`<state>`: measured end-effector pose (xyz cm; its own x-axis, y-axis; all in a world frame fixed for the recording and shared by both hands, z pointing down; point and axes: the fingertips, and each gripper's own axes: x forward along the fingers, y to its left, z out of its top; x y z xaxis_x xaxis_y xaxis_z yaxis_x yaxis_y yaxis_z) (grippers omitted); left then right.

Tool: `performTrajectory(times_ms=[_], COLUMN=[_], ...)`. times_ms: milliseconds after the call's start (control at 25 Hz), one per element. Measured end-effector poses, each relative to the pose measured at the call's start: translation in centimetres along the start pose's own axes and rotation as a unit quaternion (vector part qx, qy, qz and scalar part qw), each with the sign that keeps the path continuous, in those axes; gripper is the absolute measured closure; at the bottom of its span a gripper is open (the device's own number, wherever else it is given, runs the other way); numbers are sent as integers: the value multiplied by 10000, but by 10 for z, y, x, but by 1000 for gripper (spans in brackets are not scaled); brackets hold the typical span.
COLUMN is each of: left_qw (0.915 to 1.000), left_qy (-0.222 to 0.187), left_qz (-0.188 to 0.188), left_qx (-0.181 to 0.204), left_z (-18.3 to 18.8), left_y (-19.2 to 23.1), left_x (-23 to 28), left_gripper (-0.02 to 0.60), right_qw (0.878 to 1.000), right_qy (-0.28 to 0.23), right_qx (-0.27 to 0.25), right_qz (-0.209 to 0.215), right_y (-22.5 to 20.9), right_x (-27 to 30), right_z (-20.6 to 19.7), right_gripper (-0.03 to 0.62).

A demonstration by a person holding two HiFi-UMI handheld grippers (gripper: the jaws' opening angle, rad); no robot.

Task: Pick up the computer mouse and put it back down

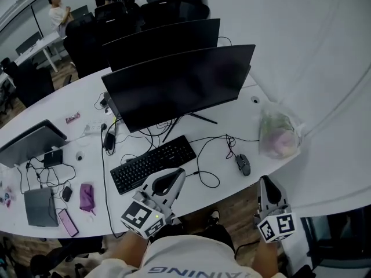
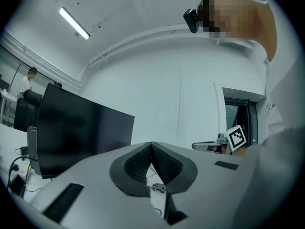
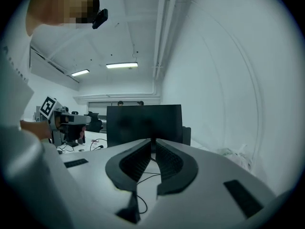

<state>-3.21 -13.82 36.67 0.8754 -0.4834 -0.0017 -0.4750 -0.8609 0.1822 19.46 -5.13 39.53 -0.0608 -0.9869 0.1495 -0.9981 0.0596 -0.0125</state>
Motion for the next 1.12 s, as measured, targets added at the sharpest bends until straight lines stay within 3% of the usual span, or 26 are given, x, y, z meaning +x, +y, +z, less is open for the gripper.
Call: performTrajectory(times_ms=[160, 240, 480, 800, 1120], left_qw=[9998, 9993, 9970, 9904, 9800], left_qy=[124, 170, 439, 865, 1196], left_qz=[179, 318, 626, 1001, 1352], left_qx=[-30, -49, -100, -395, -837], left_z=[-6, -10, -28, -70, -106], left_y=[2, 2, -8, -17, -12], left_x=[21, 36, 87, 116, 104], left_gripper=[577, 577, 577, 577, 577], right_qw=[9994, 9982, 9906, 9678, 9504], right_qy=[344, 590, 1351, 2470, 3047], right_qx=[-21, 33, 102, -148, -543], right_qz=[-39, 55, 208, 468, 304], right_y=[-30, -46, -93, -106, -102], right_x=[25, 39, 78, 117, 146], right_z=[-22, -38, -100, -203, -281], right_gripper=[550, 443, 345, 284, 261])
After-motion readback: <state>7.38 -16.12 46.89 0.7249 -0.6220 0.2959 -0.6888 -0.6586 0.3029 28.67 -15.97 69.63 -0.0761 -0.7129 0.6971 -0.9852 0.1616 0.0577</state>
